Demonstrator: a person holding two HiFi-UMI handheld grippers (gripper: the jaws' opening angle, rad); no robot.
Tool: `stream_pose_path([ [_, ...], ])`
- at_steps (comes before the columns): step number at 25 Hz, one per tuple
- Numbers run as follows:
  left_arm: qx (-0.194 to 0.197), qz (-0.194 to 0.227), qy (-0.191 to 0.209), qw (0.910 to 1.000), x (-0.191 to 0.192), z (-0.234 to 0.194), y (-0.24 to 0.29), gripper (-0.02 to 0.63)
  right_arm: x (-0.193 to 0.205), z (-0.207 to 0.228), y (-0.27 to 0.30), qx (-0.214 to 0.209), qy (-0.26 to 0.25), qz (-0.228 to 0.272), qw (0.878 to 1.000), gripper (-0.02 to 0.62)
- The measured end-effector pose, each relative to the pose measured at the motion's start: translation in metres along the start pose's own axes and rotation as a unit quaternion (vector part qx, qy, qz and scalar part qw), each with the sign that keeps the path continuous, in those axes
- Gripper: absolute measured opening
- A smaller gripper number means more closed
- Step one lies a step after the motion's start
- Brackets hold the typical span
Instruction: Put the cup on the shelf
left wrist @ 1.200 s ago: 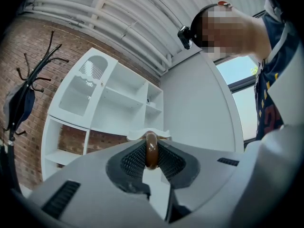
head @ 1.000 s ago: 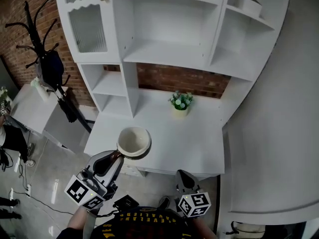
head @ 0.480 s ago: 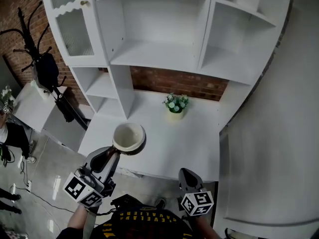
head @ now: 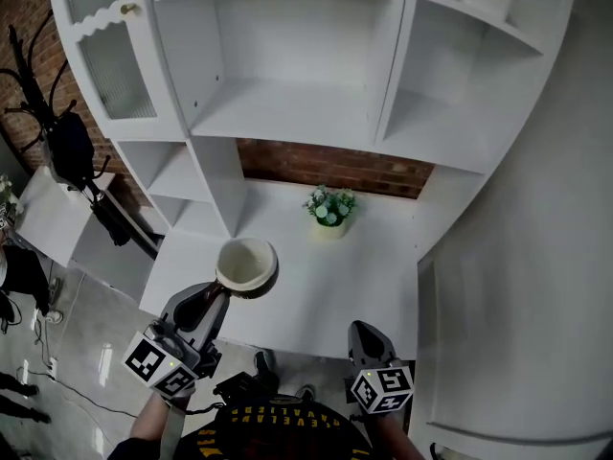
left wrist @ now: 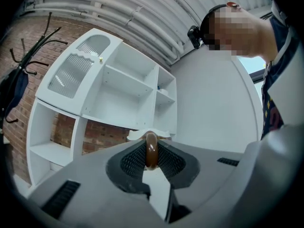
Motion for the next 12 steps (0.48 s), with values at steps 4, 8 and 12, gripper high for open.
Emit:
stream_pose_path([
  [4,0.012,-0.002,0.007,0.9999,-0.003,-0.022,0.023,0.049,-0.015,0.005,0.021,0.009,-0.001,0.003,1.000,0.005],
  [8,0.013,-0.010,0.013,0.9998,-0.001,-0.047,0.031,0.049,-0.017,0.005,0.045,0.014,-0.003,-0.001,1.000,0.005],
  [12,0.015,-0.015,0.012,0.9997,-0.002,-0.071,0.038,0.049,-0.018,0.001,0.069,0.018,0.002,-0.002,1.000,0.005],
])
Point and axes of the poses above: the fingertips, and each gripper's own axes: y forward along the fingers, z to its right, x out of its underside, the point moved 3 cm from there along -y, backward along the fingers, and after that the axes turned 4 degrees about -x, right-handed, at the moved point
